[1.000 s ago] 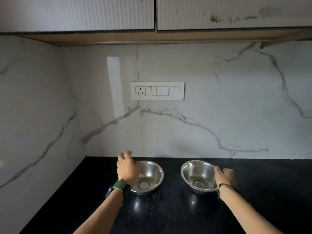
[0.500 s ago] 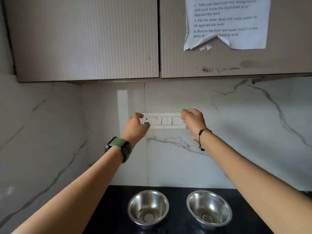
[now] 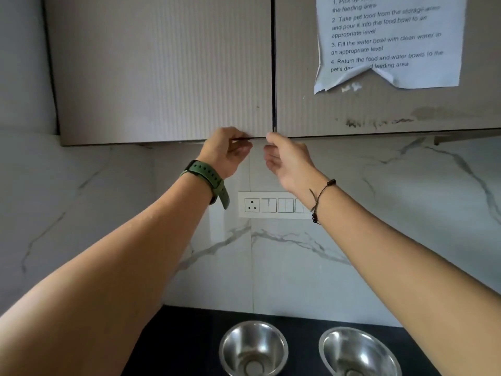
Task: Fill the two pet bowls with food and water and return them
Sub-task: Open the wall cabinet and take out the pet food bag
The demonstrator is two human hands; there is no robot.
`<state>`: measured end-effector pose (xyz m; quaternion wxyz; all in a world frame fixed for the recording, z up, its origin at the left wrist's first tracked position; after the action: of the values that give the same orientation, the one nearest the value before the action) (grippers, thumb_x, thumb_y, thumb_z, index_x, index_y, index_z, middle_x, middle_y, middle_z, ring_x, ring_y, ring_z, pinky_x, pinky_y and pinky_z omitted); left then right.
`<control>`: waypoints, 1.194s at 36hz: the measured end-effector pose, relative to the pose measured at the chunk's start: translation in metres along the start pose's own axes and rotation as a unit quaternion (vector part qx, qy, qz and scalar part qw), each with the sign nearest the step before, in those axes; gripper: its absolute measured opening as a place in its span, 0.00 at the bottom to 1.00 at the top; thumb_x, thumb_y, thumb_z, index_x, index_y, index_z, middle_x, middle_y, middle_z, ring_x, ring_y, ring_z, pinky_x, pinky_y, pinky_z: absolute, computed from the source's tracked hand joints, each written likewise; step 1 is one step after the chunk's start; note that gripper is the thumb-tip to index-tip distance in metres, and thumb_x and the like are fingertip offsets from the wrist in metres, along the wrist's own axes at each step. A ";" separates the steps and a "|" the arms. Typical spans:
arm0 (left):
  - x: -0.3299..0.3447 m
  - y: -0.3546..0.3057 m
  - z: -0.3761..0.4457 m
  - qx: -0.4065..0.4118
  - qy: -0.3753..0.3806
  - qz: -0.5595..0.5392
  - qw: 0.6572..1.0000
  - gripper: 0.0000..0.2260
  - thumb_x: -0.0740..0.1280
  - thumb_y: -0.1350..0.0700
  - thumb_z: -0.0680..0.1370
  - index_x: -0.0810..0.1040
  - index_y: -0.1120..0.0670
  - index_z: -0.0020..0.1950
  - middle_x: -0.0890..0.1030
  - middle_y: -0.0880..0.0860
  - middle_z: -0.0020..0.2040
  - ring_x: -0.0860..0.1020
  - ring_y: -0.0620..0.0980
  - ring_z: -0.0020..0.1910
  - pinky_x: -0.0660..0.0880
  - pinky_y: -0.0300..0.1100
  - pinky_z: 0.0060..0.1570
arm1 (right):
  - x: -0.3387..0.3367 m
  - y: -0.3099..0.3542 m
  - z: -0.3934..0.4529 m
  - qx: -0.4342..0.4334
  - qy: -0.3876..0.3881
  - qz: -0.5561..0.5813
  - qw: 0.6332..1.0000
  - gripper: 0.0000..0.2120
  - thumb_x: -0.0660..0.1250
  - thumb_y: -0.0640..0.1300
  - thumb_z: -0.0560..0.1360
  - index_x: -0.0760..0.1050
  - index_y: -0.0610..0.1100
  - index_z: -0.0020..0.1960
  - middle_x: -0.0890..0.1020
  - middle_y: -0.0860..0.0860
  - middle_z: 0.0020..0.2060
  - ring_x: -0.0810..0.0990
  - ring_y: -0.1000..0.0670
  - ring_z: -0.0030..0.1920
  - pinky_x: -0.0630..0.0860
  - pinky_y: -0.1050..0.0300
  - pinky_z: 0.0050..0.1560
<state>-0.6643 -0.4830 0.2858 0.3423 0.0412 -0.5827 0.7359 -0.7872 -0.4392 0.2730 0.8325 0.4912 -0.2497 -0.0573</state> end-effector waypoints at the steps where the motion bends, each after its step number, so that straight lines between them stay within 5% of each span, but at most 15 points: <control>1: -0.002 -0.001 0.000 0.001 -0.006 -0.007 1.000 0.08 0.60 0.66 0.77 0.75 0.64 0.38 0.78 0.59 0.40 0.77 0.54 0.47 0.73 0.43 0.63 | 0.004 -0.001 0.000 0.011 0.006 0.045 0.999 0.10 0.66 0.38 0.74 0.77 0.34 0.53 0.80 0.39 0.45 0.79 0.45 0.46 0.75 0.58 0.48; 4: -0.006 -0.004 -0.005 -0.001 -0.029 -0.090 0.995 0.05 0.60 0.67 0.76 0.72 0.63 0.41 0.77 0.58 0.38 0.77 0.52 0.40 0.73 0.43 0.63 | 0.016 -0.002 -0.006 0.041 0.029 0.146 0.988 0.06 0.63 0.36 0.76 0.74 0.35 0.52 0.76 0.36 0.62 0.75 0.39 0.63 0.71 0.52 0.63; 9: -0.003 -0.005 -0.018 0.013 -0.056 -0.126 0.990 0.03 0.60 0.68 0.76 0.70 0.62 0.43 0.75 0.60 0.38 0.77 0.54 0.39 0.75 0.44 0.58 | 0.024 -0.007 -0.011 0.068 0.041 0.249 0.965 0.02 0.61 0.32 0.76 0.72 0.37 0.46 0.79 0.41 0.45 0.78 0.44 0.48 0.74 0.52 0.56; 13: -0.018 -0.015 -0.024 0.053 -0.136 0.022 0.989 0.03 0.61 0.68 0.75 0.72 0.63 0.43 0.75 0.57 0.37 0.78 0.46 0.34 0.75 0.31 0.42 | 0.030 -0.011 -0.018 0.076 0.053 0.313 0.945 0.05 0.59 0.29 0.75 0.72 0.34 0.45 0.77 0.41 0.39 0.78 0.46 0.42 0.75 0.53 0.54; 15: -0.027 -0.025 -0.030 0.086 -0.200 0.092 0.972 0.03 0.63 0.64 0.74 0.71 0.62 0.47 0.74 0.57 0.44 0.74 0.47 0.34 0.71 0.35 0.35 | 0.034 -0.010 -0.024 0.073 0.061 0.337 0.937 0.06 0.58 0.27 0.75 0.72 0.35 0.45 0.77 0.41 0.38 0.78 0.46 0.41 0.76 0.53 0.54; 17: -0.031 -0.032 -0.047 0.110 -0.248 0.134 0.953 0.16 0.64 0.62 0.73 0.68 0.63 0.59 0.73 0.59 0.57 0.69 0.49 0.36 0.69 0.40 0.32 | 0.037 -0.009 -0.030 0.065 0.063 0.346 0.934 0.08 0.58 0.26 0.74 0.73 0.35 0.43 0.77 0.42 0.37 0.78 0.46 0.40 0.76 0.52 0.55; 20: -0.027 -0.046 -0.067 0.188 -0.262 0.205 0.924 0.24 0.62 0.63 0.73 0.61 0.60 0.68 0.65 0.59 0.66 0.73 0.56 0.49 0.75 0.48 0.48 | 0.043 -0.002 -0.042 0.040 0.072 0.353 0.932 0.11 0.57 0.25 0.73 0.74 0.36 0.40 0.78 0.42 0.36 0.79 0.45 0.41 0.78 0.51 0.53; 22: -0.024 -0.060 -0.084 0.281 -0.272 0.274 0.879 0.15 0.61 0.63 0.73 0.69 0.55 0.60 0.66 0.56 0.61 0.71 0.56 0.52 0.73 0.49 0.57 | 0.047 0.003 -0.049 0.020 0.081 0.357 0.930 0.13 0.56 0.24 0.73 0.74 0.37 0.41 0.78 0.43 0.36 0.79 0.45 0.42 0.79 0.52 0.51; 24: -0.018 -0.071 -0.101 0.361 -0.277 0.356 0.816 0.05 0.60 0.62 0.74 0.72 0.55 0.47 0.68 0.55 0.58 0.71 0.54 0.55 0.70 0.45 0.57 | 0.051 0.008 -0.057 0.000 0.089 0.352 0.932 0.13 0.56 0.24 0.72 0.74 0.38 0.40 0.79 0.42 0.38 0.79 0.44 0.44 0.79 0.52 0.51; 26: -0.010 -0.077 -0.110 0.409 -0.253 0.399 0.781 0.06 0.58 0.59 0.76 0.73 0.58 0.46 0.73 0.55 0.57 0.72 0.52 0.57 0.67 0.41 0.50 | 0.058 0.013 -0.063 -0.019 0.103 0.345 0.933 0.14 0.56 0.23 0.71 0.74 0.38 0.40 0.79 0.40 0.41 0.79 0.42 0.47 0.79 0.51 0.54; 30: 0.007 -0.090 -0.125 0.425 -0.178 0.401 0.792 0.09 0.57 0.55 0.78 0.69 0.59 0.43 0.72 0.56 0.46 0.68 0.47 0.41 0.63 0.32 0.37 | 0.075 0.018 -0.073 -0.016 0.137 0.379 0.915 0.16 0.52 0.22 0.69 0.72 0.39 0.37 0.77 0.44 0.36 0.77 0.47 0.39 0.79 0.59 0.43; 33: 0.013 -0.106 -0.130 0.412 -0.141 0.419 0.796 0.12 0.55 0.50 0.80 0.72 0.53 0.57 0.74 0.53 0.59 0.72 0.48 0.56 0.66 0.36 0.52 | 0.094 0.017 -0.083 0.002 0.180 0.431 0.884 0.17 0.50 0.22 0.68 0.71 0.39 0.37 0.76 0.44 0.34 0.77 0.47 0.41 0.79 0.59 0.49; 35: 0.012 -0.118 -0.133 0.383 -0.137 0.428 0.807 0.22 0.55 0.48 0.81 0.62 0.54 0.73 0.66 0.51 0.72 0.66 0.47 0.69 0.63 0.36 0.60 | 0.106 0.018 -0.090 0.007 0.201 0.453 0.868 0.19 0.50 0.21 0.67 0.73 0.38 0.40 0.78 0.44 0.37 0.79 0.46 0.44 0.76 0.54 0.59; 40: 0.025 -0.138 -0.147 0.373 -0.117 0.442 0.807 0.32 0.61 0.44 0.78 0.52 0.51 0.77 0.59 0.51 0.76 0.61 0.47 0.72 0.61 0.36 0.61 | 0.118 0.030 -0.110 -0.058 0.229 0.432 0.870 0.18 0.55 0.19 0.68 0.75 0.38 0.40 0.80 0.47 0.34 0.80 0.51 0.39 0.77 0.56 0.55; 43: 0.034 -0.143 -0.154 0.373 -0.125 0.490 0.778 0.33 0.68 0.47 0.74 0.55 0.46 0.75 0.64 0.51 0.72 0.66 0.51 0.70 0.66 0.46 0.67 | 0.121 0.033 -0.125 -0.103 0.257 0.372 0.886 0.18 0.59 0.21 0.70 0.78 0.41 0.41 0.81 0.47 0.38 0.78 0.48 0.44 0.75 0.57 0.52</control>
<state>-0.5592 -0.3187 0.3716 -0.1825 -0.0343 -0.2415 0.9525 -0.6286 -0.3650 0.2957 0.8734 0.2712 -0.1839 0.3601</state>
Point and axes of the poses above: each hand's wrist, its own z-axis towards the middle knuckle, its own x-axis out of the palm, y = z × x, the point moved 9 cm from there along z, towards the middle knuckle
